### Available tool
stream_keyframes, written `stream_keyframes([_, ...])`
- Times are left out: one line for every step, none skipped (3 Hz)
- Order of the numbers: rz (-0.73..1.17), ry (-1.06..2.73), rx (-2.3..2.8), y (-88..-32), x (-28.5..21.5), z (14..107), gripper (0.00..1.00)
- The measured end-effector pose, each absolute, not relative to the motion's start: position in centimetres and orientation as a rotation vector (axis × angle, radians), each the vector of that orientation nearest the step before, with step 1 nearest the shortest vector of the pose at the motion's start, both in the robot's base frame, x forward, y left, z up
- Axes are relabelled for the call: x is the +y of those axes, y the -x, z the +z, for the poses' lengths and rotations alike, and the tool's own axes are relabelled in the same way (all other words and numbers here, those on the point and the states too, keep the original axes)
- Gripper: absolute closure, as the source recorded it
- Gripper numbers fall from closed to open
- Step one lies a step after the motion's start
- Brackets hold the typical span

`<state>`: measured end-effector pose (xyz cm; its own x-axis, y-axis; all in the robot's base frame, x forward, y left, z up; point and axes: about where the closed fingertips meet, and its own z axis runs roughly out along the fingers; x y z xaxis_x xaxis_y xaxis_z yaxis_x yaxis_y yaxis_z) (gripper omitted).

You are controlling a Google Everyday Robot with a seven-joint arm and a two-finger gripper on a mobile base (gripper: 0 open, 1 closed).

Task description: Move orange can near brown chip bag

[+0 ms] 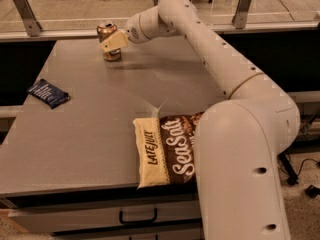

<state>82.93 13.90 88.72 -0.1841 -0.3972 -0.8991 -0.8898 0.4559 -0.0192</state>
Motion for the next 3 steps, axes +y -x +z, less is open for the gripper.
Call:
stream_keyframes([0.736, 1.064, 1.784, -82.7, 14.6, 88.3, 0.41])
stream_keyframes([0.774, 1.051, 1.760, -82.1, 14.8, 89.1, 0.65])
stream_keyframes([0.764, 1.085, 1.695, -80.4, 13.9, 91.6, 0.87])
